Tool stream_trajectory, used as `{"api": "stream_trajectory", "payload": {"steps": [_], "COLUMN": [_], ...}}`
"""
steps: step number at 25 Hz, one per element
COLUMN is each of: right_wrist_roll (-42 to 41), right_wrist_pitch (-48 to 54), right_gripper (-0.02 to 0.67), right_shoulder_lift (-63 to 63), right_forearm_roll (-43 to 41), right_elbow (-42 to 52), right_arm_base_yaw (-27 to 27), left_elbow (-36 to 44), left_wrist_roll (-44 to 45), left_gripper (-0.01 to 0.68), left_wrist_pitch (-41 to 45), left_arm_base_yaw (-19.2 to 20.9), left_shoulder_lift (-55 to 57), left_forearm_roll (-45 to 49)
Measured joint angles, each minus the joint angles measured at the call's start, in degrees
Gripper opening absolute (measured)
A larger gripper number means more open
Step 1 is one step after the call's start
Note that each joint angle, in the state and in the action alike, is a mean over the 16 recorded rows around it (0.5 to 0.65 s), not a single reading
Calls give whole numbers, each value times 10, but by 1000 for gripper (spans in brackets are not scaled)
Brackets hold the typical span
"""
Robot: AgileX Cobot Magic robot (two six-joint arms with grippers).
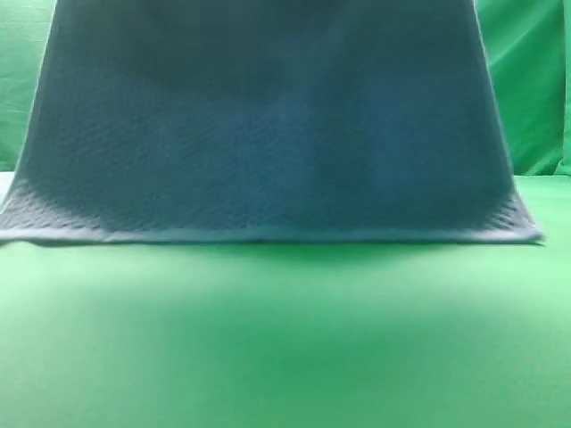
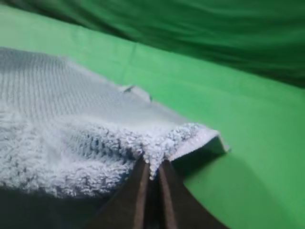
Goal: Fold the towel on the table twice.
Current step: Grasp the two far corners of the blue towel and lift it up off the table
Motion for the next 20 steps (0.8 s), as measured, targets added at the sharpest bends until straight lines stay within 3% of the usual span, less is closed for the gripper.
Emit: {"api": "stream_trajectory", "payload": {"steps": [12,20], "right_wrist_roll": [-9,-29], "right_wrist_pitch": [-172,-259], "right_gripper": [0,0], "right_shoulder_lift": [10,43], "right_forearm_roll": [5,6], "right_elbow": [-34,-35], "right_arm_base_yaw": [0,-3], "left_elbow": [-29,-29], "left_wrist_roll": [8,89], "left_gripper": [0,0], "left_wrist_pitch": [-169,-253], "left_arm_base_yaw": [0,0], "left_shoulder_lift": [2,26], "left_forearm_roll": [-53,-134]}}
